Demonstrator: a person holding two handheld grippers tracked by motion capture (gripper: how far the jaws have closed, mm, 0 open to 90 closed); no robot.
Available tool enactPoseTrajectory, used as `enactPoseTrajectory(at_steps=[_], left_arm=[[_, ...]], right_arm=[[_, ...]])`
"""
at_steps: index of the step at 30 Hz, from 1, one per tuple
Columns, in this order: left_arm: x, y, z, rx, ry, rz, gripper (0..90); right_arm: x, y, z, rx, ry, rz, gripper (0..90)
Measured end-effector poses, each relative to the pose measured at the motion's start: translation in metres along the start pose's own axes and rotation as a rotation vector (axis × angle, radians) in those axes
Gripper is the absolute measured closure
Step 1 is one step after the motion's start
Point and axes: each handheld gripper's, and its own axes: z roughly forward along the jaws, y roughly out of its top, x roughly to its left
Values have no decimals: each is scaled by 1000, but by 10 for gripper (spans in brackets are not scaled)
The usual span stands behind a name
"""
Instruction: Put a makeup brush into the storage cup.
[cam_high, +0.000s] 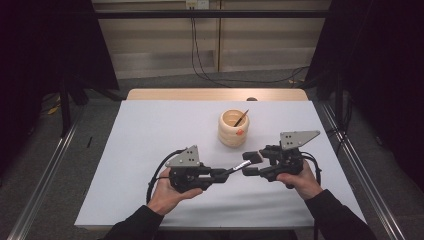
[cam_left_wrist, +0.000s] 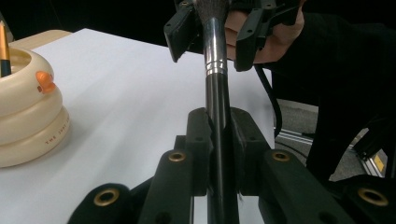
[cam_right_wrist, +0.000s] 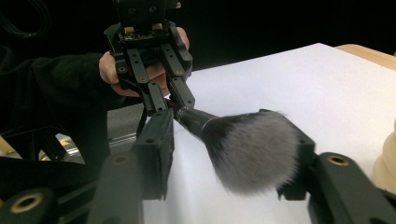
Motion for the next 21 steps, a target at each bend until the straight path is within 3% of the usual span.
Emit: enactPoseTrajectory(at_steps=[6, 13, 21], left_arm=[[1, -4, 3, 9, -29, 2, 795], [3, -6, 5, 19, -46, -3, 792], [4, -7, 6, 39, -16, 24, 758]], right_arm=[[-1, -1, 1, 0, 43, 25, 672], [-3, 0, 0, 2, 79, 26, 733], [-3, 1, -1, 1, 113, 30, 772]])
